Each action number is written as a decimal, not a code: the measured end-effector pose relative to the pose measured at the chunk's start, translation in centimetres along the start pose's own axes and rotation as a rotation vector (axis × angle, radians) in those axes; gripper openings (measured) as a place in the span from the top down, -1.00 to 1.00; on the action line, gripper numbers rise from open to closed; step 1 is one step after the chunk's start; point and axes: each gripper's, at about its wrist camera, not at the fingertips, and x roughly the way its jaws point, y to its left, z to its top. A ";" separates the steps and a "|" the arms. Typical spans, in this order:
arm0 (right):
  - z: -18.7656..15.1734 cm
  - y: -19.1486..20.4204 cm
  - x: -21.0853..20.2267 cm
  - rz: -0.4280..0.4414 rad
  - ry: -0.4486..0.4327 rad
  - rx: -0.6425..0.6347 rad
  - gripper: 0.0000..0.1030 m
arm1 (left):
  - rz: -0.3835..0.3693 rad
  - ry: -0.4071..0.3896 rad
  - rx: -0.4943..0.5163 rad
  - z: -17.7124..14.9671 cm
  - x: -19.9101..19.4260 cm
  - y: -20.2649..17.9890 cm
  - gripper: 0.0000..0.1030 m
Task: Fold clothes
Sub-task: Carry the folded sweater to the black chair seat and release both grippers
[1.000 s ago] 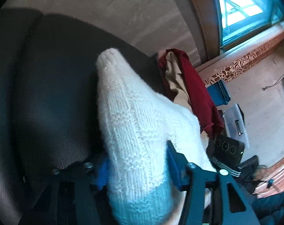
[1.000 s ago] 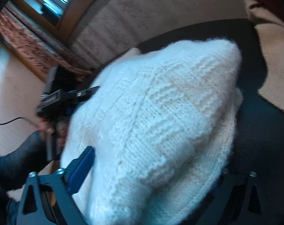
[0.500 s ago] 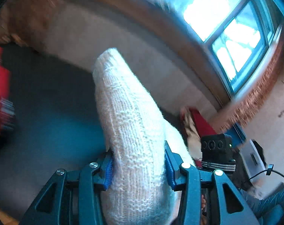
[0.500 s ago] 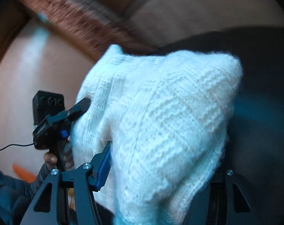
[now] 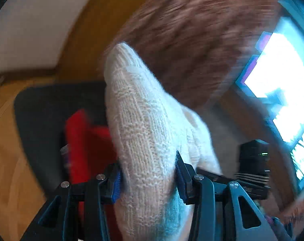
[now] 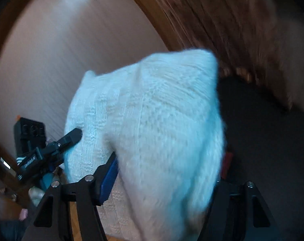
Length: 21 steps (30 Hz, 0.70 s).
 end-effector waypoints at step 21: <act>4.5 7.6 7.3 -0.195 0.137 -0.591 -0.28 | 0.196 0.006 0.189 1.6 1.8 -6.0 0.09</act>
